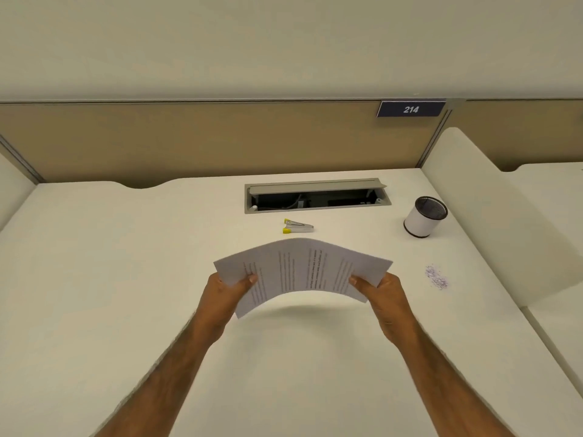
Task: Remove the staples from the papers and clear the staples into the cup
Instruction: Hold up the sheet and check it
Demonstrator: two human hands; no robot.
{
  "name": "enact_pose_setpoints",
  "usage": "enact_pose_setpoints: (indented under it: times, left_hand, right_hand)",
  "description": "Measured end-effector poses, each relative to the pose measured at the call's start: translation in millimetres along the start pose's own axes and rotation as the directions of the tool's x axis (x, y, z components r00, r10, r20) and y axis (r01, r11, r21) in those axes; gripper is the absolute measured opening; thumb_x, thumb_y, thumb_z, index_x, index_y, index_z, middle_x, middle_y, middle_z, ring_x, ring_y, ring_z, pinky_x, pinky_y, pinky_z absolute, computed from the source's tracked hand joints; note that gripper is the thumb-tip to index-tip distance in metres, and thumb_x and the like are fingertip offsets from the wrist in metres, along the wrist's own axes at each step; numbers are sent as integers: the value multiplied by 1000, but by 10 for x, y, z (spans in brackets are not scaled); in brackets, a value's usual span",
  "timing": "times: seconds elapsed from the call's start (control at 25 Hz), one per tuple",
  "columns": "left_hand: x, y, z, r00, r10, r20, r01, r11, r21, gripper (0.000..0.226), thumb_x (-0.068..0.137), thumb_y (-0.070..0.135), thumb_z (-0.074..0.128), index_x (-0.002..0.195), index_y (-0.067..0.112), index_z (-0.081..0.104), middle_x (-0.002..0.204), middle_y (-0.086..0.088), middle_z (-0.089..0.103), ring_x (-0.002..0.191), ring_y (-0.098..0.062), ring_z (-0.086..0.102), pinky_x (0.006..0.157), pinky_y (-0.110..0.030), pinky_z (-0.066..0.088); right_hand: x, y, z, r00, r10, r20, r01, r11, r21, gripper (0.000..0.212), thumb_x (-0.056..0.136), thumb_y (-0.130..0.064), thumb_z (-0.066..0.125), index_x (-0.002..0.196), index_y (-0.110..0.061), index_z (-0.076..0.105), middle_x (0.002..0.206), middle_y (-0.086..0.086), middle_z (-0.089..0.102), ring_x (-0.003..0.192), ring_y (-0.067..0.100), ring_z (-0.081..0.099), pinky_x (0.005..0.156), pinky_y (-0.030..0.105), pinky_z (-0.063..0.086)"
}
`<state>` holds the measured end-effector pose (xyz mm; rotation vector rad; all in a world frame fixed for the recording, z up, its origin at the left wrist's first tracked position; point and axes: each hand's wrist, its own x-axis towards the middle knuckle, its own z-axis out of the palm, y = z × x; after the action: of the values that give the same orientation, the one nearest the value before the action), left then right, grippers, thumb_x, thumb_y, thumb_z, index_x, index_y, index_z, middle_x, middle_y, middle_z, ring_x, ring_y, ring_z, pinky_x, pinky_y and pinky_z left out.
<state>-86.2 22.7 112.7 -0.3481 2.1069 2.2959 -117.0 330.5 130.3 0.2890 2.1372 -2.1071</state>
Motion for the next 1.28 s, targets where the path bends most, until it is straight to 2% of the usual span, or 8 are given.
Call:
enact_pose_setpoints:
  times: [0.2, 0.36, 0.6, 0.88, 1.04, 1.12, 1.2, 1.28]
  left_hand:
    - [-83, -311, -8, 999, -32, 4, 32, 998, 49, 43, 73, 37, 84, 112, 20, 77, 106, 3, 81, 103, -18, 76, 88, -35, 59]
    - [-125, -479, 61, 998, -53, -41, 56, 995, 80, 25, 85, 31, 79, 110, 29, 75, 104, 10, 81, 103, -17, 75, 82, -27, 57]
    - [-150, -478, 55, 996, -76, -55, 78, 996, 46, 37, 80, 32, 88, 113, 22, 75, 105, 5, 81, 100, -16, 76, 86, -33, 59]
    - [-188, -507, 102, 994, -91, -53, 94, 993, 70, 40, 75, 41, 78, 113, 28, 74, 105, 10, 80, 97, -13, 76, 83, -31, 60]
    - [-197, -426, 108, 996, -74, -55, 80, 990, 112, 18, 91, 25, 80, 108, 30, 74, 98, 16, 80, 97, -12, 75, 75, -22, 58]
    - [-173, -235, 88, 999, -20, -43, 28, 982, 187, 17, 96, 19, 74, 99, 36, 75, 91, 21, 79, 89, -5, 75, 72, -20, 57]
    - [-116, 12, 46, 998, 51, -24, -41, 948, 316, 13, 94, 29, 76, 87, 39, 79, 88, 20, 79, 84, -6, 74, 74, -27, 56]
    - [-75, 318, 30, 992, 121, 34, -122, 864, 489, 15, 93, 38, 73, 79, 42, 76, 83, 19, 76, 81, -14, 71, 72, -33, 52]
  right_hand:
    - [-54, 219, -3, 999, 39, -36, -38, 999, 24, 28, 90, 6, 63, 103, -17, 69, 97, 3, 74, 90, 19, 69, 76, 26, 55]
    - [-74, 305, 50, 992, 59, -114, -53, 997, 57, 27, 92, 5, 61, 109, -15, 67, 100, 3, 72, 93, 19, 67, 74, 22, 53]
    - [-64, 267, -24, 995, 30, -100, -26, 999, 38, 31, 91, 12, 55, 102, -14, 67, 96, 4, 72, 89, 16, 67, 70, 17, 54]
    - [-63, 286, -60, 994, 32, -108, -28, 999, 42, 30, 92, 11, 54, 109, -10, 67, 98, 3, 73, 94, 21, 67, 70, 15, 53]
    - [-73, 311, -28, 992, 67, -110, -67, 998, 9, 32, 93, 7, 57, 105, -20, 67, 102, 2, 73, 104, 26, 67, 70, 15, 53]
    - [-61, 214, -49, 985, -6, -170, -5, 998, -66, 39, 90, 2, 64, 115, -28, 64, 114, 4, 71, 108, 23, 66, 80, 19, 54]
    - [-73, 4, -105, 952, -213, -219, 133, 934, -332, 61, 84, -7, 74, 134, -34, 52, 128, -3, 62, 114, 14, 60, 95, 24, 48]
    - [-107, -309, -102, 928, -371, -9, 316, 804, -504, 78, 78, -12, 81, 143, -34, 44, 133, -16, 55, 118, 0, 53, 99, 17, 42]
